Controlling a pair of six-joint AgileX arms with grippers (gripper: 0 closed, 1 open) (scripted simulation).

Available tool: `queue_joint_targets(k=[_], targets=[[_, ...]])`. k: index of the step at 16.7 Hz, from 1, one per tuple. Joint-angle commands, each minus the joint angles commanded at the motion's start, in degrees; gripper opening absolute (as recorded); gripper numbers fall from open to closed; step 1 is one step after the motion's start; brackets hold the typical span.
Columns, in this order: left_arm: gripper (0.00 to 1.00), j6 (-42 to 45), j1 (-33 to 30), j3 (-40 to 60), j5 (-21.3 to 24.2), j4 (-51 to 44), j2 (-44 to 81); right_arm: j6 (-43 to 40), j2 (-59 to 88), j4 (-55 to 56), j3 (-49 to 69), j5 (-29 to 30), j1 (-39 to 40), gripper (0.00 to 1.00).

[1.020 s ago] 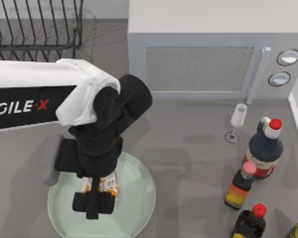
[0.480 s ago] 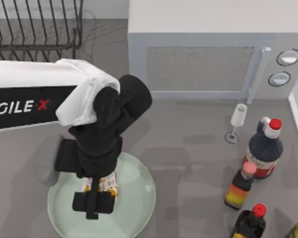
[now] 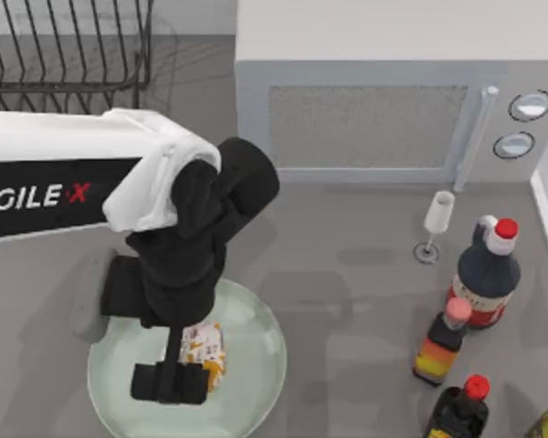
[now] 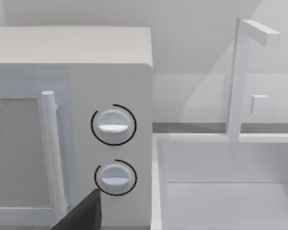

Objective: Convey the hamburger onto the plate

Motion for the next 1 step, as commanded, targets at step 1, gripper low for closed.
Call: queue_joint_targets(k=[1], targets=[[1.00, 0.0, 0.0, 0.0, 0.0, 0.0, 0.0, 0.0, 0.0, 0.0, 0.0, 0.0, 0.0, 1.00]])
